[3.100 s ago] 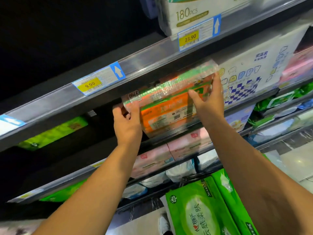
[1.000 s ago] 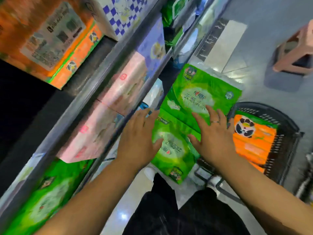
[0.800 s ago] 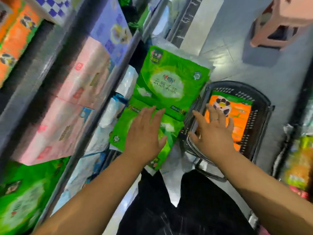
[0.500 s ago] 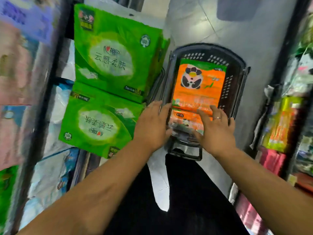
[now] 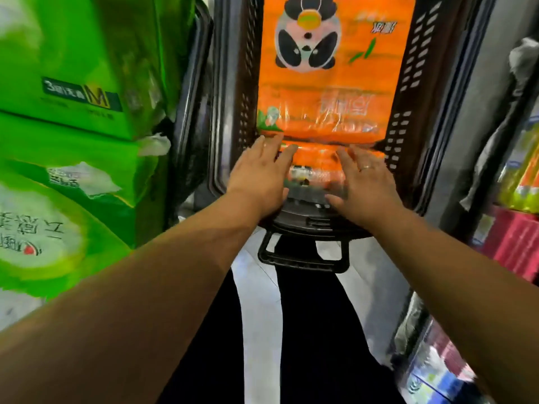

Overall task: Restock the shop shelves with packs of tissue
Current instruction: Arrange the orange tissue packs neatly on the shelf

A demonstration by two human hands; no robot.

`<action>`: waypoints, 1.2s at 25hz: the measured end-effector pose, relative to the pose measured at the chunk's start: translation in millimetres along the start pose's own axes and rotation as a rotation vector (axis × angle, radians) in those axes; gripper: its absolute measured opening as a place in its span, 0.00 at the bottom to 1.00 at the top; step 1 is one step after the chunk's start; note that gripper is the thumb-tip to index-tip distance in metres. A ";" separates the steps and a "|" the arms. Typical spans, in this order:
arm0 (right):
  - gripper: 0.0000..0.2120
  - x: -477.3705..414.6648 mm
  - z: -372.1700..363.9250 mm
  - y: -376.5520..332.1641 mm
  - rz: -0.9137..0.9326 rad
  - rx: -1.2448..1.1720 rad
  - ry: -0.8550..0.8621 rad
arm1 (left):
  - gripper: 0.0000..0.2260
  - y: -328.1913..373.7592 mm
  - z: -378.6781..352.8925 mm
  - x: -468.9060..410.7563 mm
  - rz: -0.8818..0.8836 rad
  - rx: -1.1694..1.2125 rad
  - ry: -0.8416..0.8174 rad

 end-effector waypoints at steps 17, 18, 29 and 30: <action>0.35 -16.4 9.5 0.9 0.013 0.158 0.057 | 0.39 1.6 12.5 -12.3 -0.043 -0.194 0.162; 0.36 -13.5 11.5 -0.3 0.013 0.156 0.044 | 0.39 1.3 13.5 -10.4 -0.046 -0.194 0.162; 0.38 9.4 -9.9 -4.0 0.034 0.064 0.097 | 0.40 -13.8 -8.3 12.8 -0.141 -0.054 0.230; 0.38 13.3 -9.5 -5.2 0.041 0.055 0.108 | 0.41 -15.4 -7.2 15.8 -0.155 -0.048 0.246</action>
Point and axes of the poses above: each hand's wrist, its own x-axis away from the middle knuckle, its own z-axis out of the back of the hand, y = z × x, the point moved 5 cm from there along -x, towards the middle knuckle, and after that the axes turned 11 degrees about z, right-handed, at the moved point
